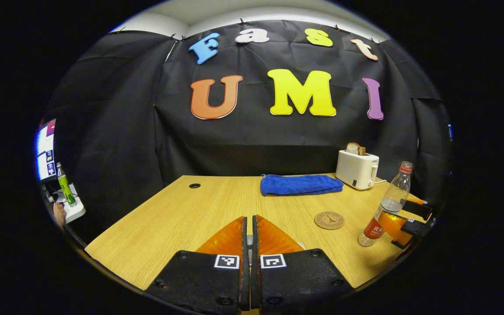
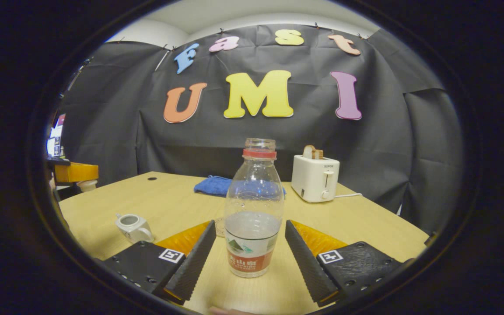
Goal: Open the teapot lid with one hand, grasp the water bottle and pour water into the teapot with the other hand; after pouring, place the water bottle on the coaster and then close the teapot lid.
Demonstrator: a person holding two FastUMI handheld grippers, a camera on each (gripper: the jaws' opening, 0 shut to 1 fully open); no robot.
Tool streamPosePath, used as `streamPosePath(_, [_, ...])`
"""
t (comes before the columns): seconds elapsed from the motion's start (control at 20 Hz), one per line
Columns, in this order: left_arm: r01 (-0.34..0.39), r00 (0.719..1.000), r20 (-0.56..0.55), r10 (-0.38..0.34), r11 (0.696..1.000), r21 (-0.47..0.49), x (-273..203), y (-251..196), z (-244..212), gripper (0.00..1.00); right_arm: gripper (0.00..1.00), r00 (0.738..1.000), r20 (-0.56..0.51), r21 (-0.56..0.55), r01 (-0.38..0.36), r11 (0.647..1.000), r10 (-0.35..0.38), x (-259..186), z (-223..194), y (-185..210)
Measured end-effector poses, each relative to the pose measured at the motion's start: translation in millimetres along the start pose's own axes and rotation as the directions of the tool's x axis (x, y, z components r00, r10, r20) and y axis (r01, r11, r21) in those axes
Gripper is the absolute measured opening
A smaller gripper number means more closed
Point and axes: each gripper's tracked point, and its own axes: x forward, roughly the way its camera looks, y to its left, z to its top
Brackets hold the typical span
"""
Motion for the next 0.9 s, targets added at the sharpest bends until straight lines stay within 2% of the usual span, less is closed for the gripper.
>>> streamPosePath(0.1, [0.007, 1.000, 0.003, -0.007, 1.000, -0.007, -2.7, 0.4, 1.5, 0.03, 0.95, 0.999, -0.005, 0.026, 0.035, 0.999, -0.035, 6.7, -0.2, -5.6])
streamPosePath(0.25, [0.010, 1.000, -0.005, -0.010, 1.000, -0.014, -4.8, 6.8, 2.8, 0.03, 0.92, 1.000, -0.006, 0.054, 0.027, 0.998, -0.027, 14.4, 3.1, 0.5])
streamPosePath(0.4, [0.015, 1.000, -0.010, -0.015, 0.999, -0.028, -7.5, 13.1, 4.4, 0.03, 0.77, 0.999, -0.014, 0.064, 0.048, 0.997, -0.047, 14.3, 4.9, -2.7])
streamPosePath(0.55, [0.060, 0.998, -0.010, -0.060, 0.998, -0.002, -16.3, 9.7, 7.2, 0.03, 0.75, 0.996, -0.036, 0.062, 0.088, 0.994, -0.086, 12.9, 5.2, -0.3])
streamPosePath(0.65, [0.052, 0.999, -0.001, -0.052, 0.998, 0.020, -24.0, 19.7, 13.6, 0.03, 0.75, 0.993, -0.049, 0.024, 0.112, 0.993, -0.111, 11.5, 7.5, 5.3])
streamPosePath(0.75, [0.054, 0.998, 0.013, -0.054, 0.998, 0.022, -31.0, 24.4, 20.2, 0.03, 0.75, 0.988, -0.066, -0.059, 0.134, 0.989, -0.137, 10.2, 8.6, 11.1])
streamPosePath(0.9, [0.057, 0.998, 0.028, -0.056, 0.998, -0.004, -39.1, 35.3, 26.8, 0.03, 0.75, 0.975, -0.071, -0.239, 0.187, 0.953, -0.209, 9.8, 8.6, 12.3])
